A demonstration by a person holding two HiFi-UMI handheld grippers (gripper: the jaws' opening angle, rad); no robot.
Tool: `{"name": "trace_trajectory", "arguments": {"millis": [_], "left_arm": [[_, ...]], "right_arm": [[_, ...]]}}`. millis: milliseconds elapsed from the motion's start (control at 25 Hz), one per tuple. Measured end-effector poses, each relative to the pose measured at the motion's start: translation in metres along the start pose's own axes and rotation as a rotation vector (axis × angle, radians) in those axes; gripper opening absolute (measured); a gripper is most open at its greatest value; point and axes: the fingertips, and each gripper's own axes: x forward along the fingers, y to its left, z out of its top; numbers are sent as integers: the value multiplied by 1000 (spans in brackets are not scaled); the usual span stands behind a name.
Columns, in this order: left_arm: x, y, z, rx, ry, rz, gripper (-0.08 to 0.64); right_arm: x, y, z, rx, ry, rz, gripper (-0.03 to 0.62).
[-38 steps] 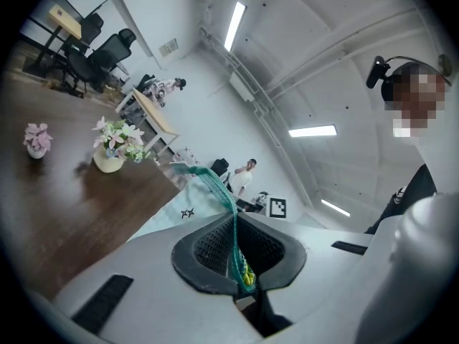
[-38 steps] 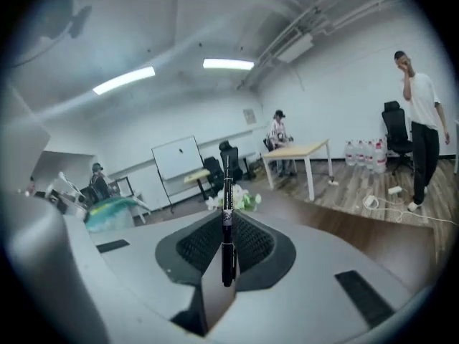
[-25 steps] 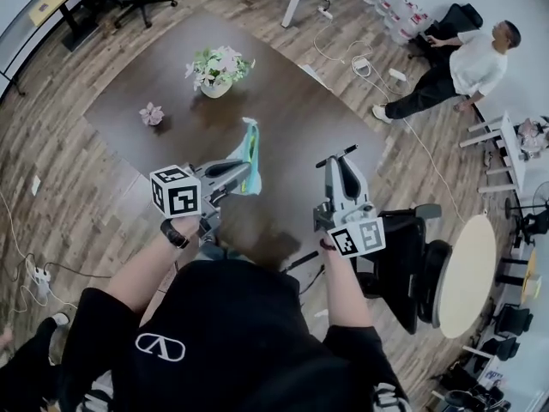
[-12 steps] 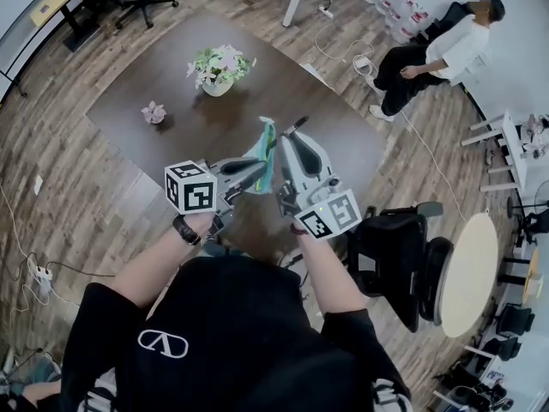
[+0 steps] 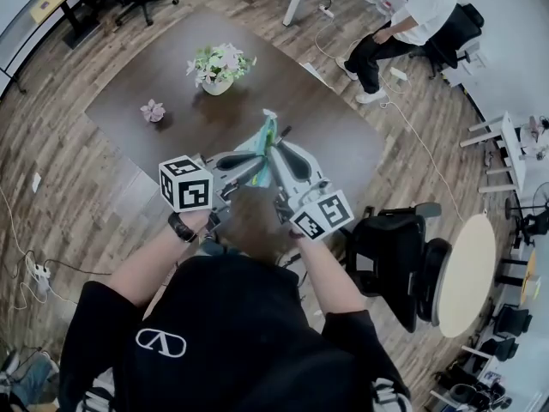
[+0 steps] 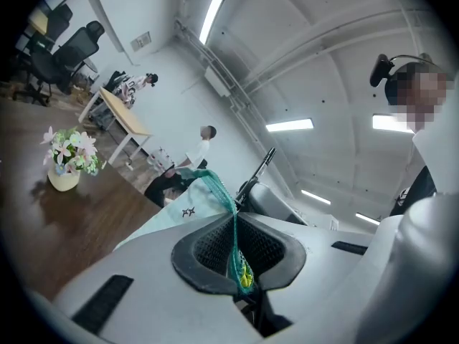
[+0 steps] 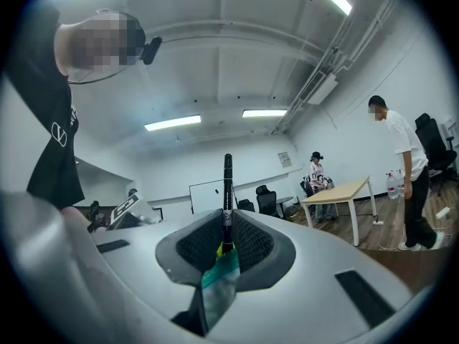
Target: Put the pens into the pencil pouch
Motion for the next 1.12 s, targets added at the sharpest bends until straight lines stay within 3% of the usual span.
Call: {"name": "trace_trajectory", "arguments": {"millis": [280, 360, 440, 760, 920, 1120], "left_arm": [[6, -5, 6, 42, 14, -21, 14], [5, -4, 7, 48, 13, -20, 14], [3, -3, 10, 58, 15, -19, 14], [-2, 4, 12, 49, 12, -7, 14], [-10, 24, 6, 48, 24, 37, 14], [-33, 80, -13, 63, 71, 165, 14]], "right_arm": [[-3, -4, -9, 18, 27, 5, 44], [-6, -2, -3, 3, 2, 18, 135], [-9, -1, 5, -7, -20, 27, 174], [-16, -11, 24, -21, -60, -27, 167], [-31, -19, 25, -30, -72, -85, 150], [-68, -30, 12, -23, -34, -165, 138]]}}
